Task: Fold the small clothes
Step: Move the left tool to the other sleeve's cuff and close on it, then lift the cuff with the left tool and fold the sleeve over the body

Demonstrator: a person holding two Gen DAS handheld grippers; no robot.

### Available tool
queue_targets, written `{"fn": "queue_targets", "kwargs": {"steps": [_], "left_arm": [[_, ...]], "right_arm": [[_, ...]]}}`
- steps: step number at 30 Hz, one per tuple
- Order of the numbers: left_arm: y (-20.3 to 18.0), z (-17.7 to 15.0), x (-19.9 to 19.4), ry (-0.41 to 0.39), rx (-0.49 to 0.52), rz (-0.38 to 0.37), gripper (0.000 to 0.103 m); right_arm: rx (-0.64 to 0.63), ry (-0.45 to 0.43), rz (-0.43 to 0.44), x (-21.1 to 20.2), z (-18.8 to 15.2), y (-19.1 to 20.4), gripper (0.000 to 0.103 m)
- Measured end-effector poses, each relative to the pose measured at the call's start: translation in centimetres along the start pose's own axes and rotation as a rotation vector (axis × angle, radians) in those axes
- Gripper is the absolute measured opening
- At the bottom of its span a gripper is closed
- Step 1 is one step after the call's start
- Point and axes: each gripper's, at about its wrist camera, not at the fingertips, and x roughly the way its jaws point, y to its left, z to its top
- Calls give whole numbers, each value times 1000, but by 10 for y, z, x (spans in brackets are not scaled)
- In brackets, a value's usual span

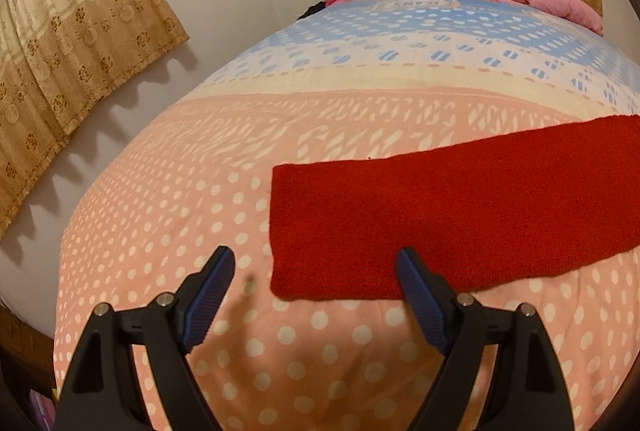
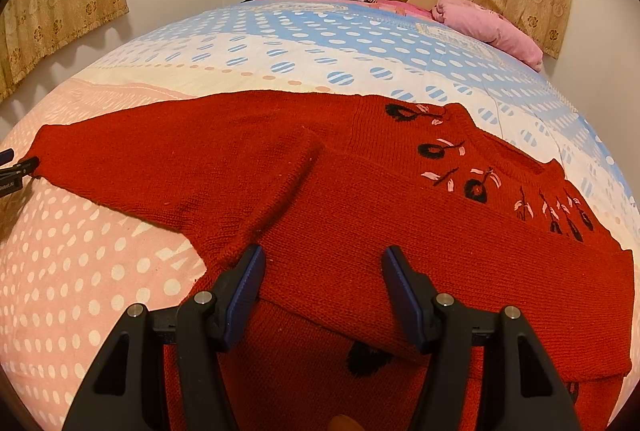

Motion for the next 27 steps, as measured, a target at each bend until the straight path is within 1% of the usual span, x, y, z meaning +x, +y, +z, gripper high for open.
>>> {"fn": "queue_targets", "kwargs": {"steps": [1,2,3,5,6,7,9,10,11,12,13,15,17,22,25,27], "left_arm": [[-1,0,1,2,4,-6,85],[-2,1,2,8,8,-20,82],[-1,2,3,14,8,-41,73],[2,4,7,32,-16,-110,63],[7,5,9,45,-55,-147,60],[9,5,10,48,-78,-166,56],[16,6,12,46,-114,-198,41],[16,6,12,43,-120,-199,36],[18,6,11,39,-123,-204,22],[18,6,11,36,-121,-219,4],[18,5,12,47,-120,-242,5],[18,4,10,44,-120,-245,5],[18,4,9,42,-113,-243,4],[24,9,3,45,-140,-265,3],[27,16,-7,29,-153,-275,3],[27,22,-16,13,-161,-288,3]], "right_arm": [[0,0,0,0,0,0,62],[0,-1,0,0,0,0,62],[1,-1,0,0,0,0,62],[1,-1,1,0,0,0,62],[1,-1,1,0,0,0,62],[0,-1,0,0,0,0,62],[0,-1,0,0,0,0,62],[0,-1,0,0,0,0,62],[0,-1,0,0,0,0,62],[0,-1,0,0,0,0,62],[-1,-1,0,0,0,0,62],[-1,0,-2,0,0,0,63],[-1,2,-18,0,1,0,67],[28,-7,-27,-9,3,-6,67],[48,-23,-38,-19,2,-10,67],[44,-32,-63,-26,1,-12,67]]}}
